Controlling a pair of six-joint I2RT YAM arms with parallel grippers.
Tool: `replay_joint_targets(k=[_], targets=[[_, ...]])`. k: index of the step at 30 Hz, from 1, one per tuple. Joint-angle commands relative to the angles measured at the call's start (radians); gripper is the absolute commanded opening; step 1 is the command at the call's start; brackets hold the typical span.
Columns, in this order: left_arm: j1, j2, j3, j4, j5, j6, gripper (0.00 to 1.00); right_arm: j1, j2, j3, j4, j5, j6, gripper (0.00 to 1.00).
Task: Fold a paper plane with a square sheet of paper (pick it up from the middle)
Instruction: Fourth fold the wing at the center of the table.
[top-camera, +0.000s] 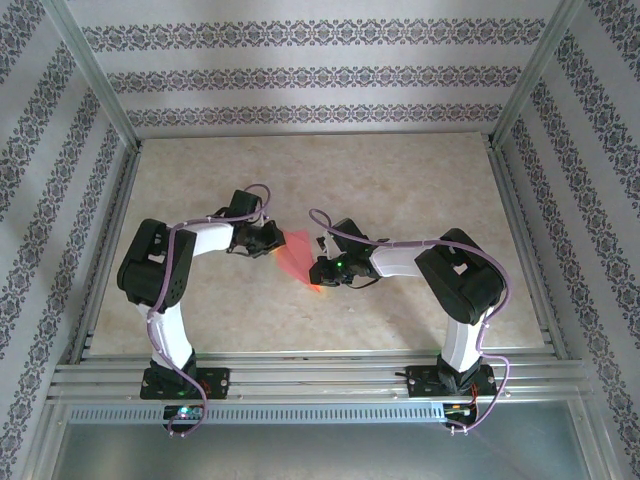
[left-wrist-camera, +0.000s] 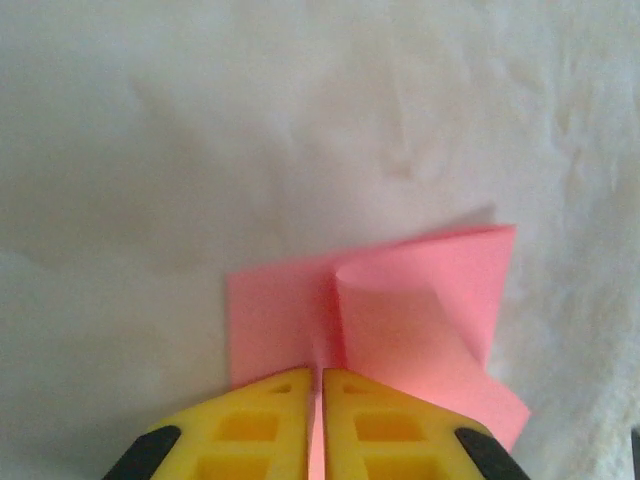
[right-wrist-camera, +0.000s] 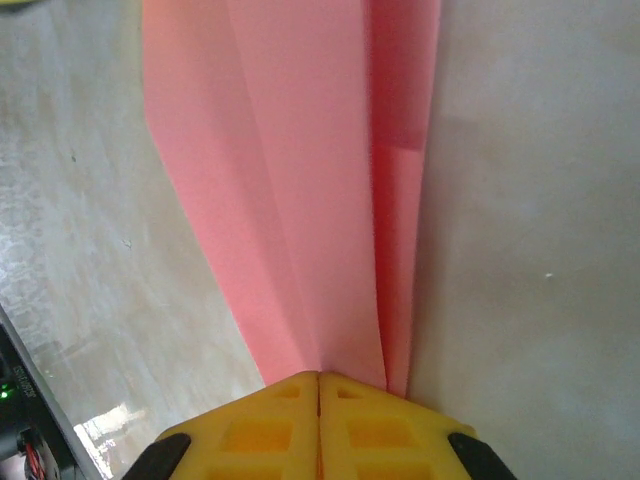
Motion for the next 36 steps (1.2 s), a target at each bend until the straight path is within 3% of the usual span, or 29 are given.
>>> replay_joint_targets(k=[1, 6, 14, 22, 36], targets=[[0.031, 0.031, 0.05, -0.065, -0.096, 0.061, 0.13, 0.008, 0.064, -0.041, -0.19, 0.097, -0.027, 0.09], [0.039, -0.005, 0.089, -0.109, -0.099, 0.093, 0.13, 0.008, 0.063, -0.038, -0.195, 0.095, -0.029, 0.09], [-0.021, -0.191, -0.058, 0.02, 0.019, 0.004, 0.13, 0.008, 0.076, -0.027, -0.206, 0.094, -0.03, 0.09], [-0.094, -0.092, -0.05, 0.058, 0.022, -0.018, 0.12, 0.009, 0.09, -0.012, -0.232, 0.097, -0.034, 0.09], [-0.057, 0.024, 0.04, -0.042, -0.139, 0.035, 0.13, 0.019, 0.098, -0.008, -0.276, 0.124, -0.054, 0.09]])
